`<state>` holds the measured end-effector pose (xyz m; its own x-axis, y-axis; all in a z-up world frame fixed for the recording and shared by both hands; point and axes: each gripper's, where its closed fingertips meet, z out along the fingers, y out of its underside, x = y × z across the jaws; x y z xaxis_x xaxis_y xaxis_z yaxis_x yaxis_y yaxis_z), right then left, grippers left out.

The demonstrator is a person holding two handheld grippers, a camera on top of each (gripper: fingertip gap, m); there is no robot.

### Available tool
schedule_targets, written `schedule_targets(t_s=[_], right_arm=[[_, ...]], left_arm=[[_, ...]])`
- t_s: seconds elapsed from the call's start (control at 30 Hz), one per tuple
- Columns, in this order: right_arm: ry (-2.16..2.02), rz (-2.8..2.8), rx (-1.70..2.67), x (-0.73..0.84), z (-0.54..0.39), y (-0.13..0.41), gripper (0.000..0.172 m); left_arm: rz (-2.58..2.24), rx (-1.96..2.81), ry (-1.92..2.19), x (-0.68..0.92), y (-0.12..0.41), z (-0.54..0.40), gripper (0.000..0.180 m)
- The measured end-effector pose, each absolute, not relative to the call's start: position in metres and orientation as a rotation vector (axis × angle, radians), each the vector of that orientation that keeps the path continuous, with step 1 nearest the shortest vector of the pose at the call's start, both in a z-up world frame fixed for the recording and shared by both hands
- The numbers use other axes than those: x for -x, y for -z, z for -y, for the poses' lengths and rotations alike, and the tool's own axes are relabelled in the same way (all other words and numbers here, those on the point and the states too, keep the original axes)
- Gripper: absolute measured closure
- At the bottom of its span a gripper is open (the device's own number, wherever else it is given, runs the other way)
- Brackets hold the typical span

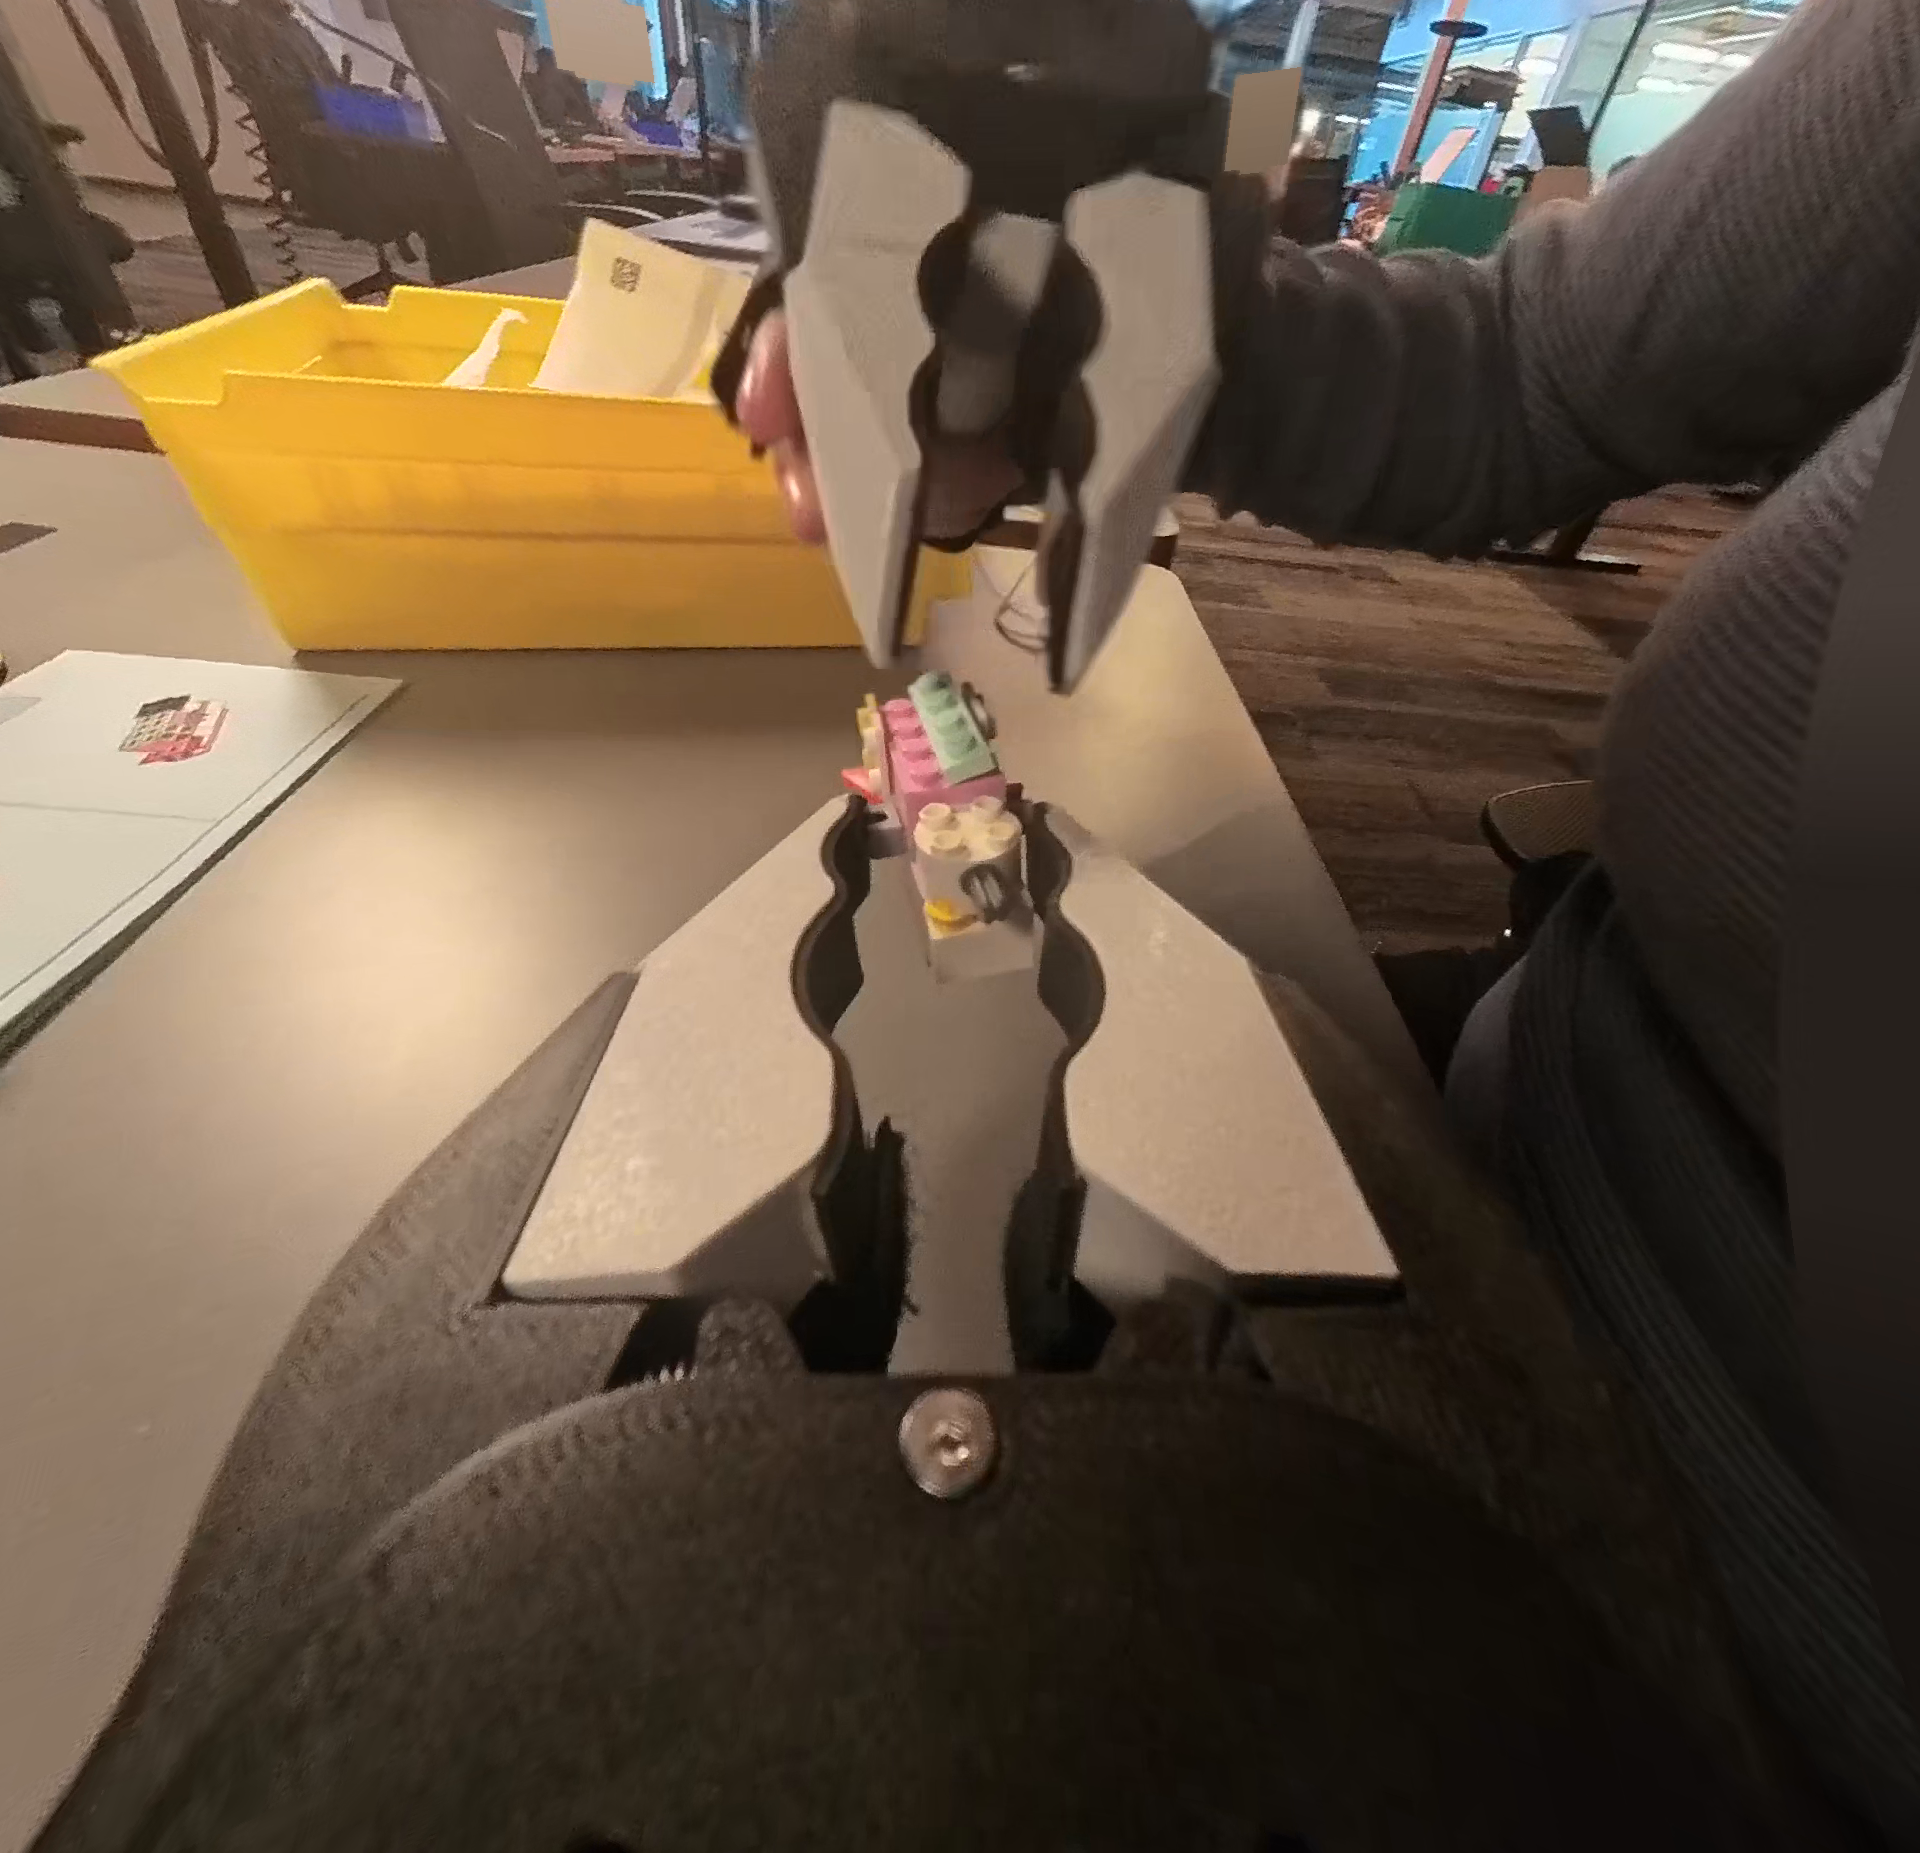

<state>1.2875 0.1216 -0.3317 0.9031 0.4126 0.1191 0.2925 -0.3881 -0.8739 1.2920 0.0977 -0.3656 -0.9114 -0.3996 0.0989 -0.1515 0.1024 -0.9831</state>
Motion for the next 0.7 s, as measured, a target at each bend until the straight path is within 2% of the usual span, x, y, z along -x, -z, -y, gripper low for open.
schedule_targets(t_s=[0.1, 0.2, 0.33, 0.7], right_arm=[[0.255, 0.698, 2.006, -1.291, -0.126, 0.338, 0.120], [0.584, 0.886, 2.008, -1.290, -0.130, 0.350, 0.113], [0.940, 1.046, 1.980, -1.299, -0.136, 0.363, 0.113], [1.096, 1.035, 1.974, -1.314, -0.142, 0.367, 0.129]], left_arm=[[-2.153, 0.649, 1.896, -1.301, 0.367, -0.104, 0.151], [-2.126, 0.745, 1.902, -1.309, 0.367, -0.110, 0.152], [-2.091, 0.853, 1.927, -1.316, 0.368, -0.116, 0.152], [-2.076, 0.957, 1.957, -1.322, 0.370, -0.121, 0.152]])
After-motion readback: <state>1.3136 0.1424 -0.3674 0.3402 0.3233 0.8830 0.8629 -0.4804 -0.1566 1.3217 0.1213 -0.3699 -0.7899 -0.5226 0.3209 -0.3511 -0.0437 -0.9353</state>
